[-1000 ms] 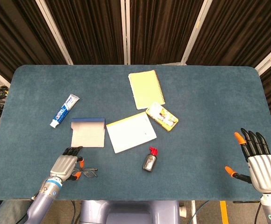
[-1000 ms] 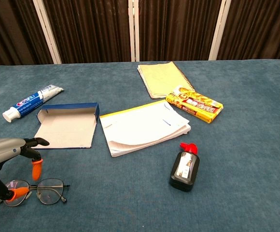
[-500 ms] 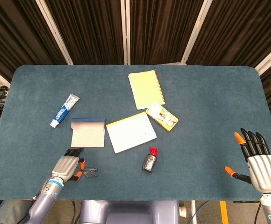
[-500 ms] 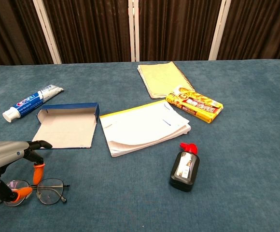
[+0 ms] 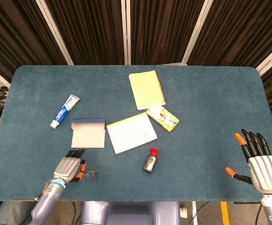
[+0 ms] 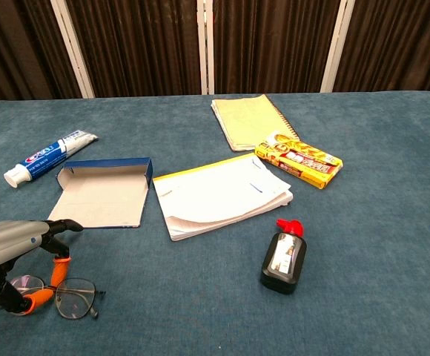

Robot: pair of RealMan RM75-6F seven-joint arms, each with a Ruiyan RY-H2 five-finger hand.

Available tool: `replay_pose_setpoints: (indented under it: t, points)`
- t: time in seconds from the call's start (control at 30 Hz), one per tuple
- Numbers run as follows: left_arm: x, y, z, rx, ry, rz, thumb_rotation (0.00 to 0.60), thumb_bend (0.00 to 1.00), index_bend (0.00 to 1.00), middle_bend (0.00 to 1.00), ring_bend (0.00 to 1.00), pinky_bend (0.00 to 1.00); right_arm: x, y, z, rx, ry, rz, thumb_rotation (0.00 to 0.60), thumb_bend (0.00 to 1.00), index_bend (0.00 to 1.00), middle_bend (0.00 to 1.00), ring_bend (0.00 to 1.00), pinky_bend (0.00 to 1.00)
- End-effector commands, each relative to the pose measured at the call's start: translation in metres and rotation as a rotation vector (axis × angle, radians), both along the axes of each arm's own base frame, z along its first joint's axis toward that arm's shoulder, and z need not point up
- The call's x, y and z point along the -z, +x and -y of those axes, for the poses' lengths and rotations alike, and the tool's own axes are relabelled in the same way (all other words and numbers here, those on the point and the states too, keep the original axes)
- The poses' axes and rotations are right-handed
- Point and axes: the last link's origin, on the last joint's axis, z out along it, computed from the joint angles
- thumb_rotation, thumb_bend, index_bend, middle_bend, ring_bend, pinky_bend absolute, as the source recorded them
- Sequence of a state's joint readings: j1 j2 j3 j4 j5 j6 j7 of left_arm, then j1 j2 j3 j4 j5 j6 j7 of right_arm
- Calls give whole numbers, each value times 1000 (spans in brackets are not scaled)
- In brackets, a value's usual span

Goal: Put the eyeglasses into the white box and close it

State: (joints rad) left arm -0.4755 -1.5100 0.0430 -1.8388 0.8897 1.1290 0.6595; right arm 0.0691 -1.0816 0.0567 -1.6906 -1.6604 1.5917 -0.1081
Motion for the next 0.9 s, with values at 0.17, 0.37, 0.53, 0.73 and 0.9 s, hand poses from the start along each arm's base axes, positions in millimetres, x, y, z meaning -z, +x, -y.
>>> replay_pose_setpoints:
  t: [0.17, 0.37, 0.53, 0.73, 0.9]
  points:
    - [0, 0, 0, 2, 1, -1, 600, 515, 601, 0, 0, 0, 0, 0, 0, 0, 1, -2, 600, 0, 0, 0, 0, 0]
    - [-3, 1, -2, 13, 16, 13, 600, 516, 617, 0, 0, 0, 1, 0, 0, 0, 2, -5, 600, 0, 0, 0, 0, 0]
    - [-13, 5, -7, 35, 57, 24, 600, 520, 620, 0, 0, 0, 2, 0, 0, 1, 4, -7, 600, 0, 0, 0, 0, 0]
    - [-29, 12, -26, 50, 124, 25, 600, 527, 621, 0, 0, 0, 3, 0, 0, 2, 8, -10, 600, 0, 0, 0, 0, 0]
    - [-38, 23, -48, 60, 165, 49, 600, 542, 621, 0, 0, 0, 4, -1, 1, 4, 10, -17, 600, 0, 0, 0, 0, 0]
